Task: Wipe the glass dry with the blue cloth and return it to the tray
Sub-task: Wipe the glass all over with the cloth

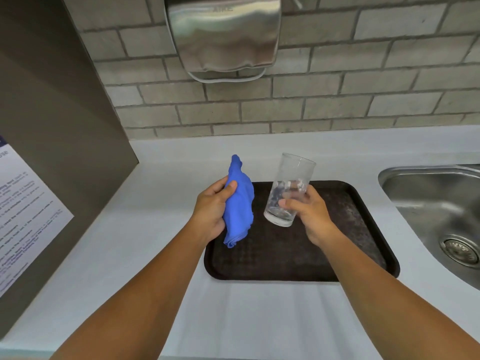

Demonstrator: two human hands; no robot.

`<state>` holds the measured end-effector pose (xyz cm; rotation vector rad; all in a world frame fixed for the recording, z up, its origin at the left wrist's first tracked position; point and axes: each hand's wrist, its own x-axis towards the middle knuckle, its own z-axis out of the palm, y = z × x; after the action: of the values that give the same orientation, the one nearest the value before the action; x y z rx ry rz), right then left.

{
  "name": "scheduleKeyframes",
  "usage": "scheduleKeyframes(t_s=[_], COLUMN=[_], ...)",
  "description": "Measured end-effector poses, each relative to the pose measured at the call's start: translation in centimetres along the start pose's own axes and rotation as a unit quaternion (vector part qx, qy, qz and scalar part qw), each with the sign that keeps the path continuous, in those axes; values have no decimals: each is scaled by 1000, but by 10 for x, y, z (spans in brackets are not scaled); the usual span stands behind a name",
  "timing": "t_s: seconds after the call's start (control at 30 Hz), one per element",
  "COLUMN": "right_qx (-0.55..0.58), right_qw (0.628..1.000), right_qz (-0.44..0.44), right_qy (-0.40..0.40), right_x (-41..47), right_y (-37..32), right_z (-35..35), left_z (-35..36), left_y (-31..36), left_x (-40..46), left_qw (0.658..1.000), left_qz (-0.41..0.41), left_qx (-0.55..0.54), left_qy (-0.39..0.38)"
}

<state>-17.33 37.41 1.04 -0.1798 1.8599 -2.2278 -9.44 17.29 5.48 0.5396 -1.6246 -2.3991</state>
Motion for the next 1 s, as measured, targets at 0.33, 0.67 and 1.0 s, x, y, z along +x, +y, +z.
scheduleKeyframes(t_s=[0.33, 0.67, 1.0], right_qx=[250, 221, 177], right_qw=[954, 961, 980], right_qz=[66, 65, 26], right_qy=[-154, -150, -85], right_x=[-29, -50, -67], right_y=[-59, -76, -71], right_z=[47, 79, 95], left_z=[31, 57, 54], left_y=[69, 73, 54], left_x=[-29, -47, -64], left_qw=[987, 967, 897], left_qz=[161, 239, 384], left_qx=[-1, 80, 198], left_qy=[8, 23, 92])
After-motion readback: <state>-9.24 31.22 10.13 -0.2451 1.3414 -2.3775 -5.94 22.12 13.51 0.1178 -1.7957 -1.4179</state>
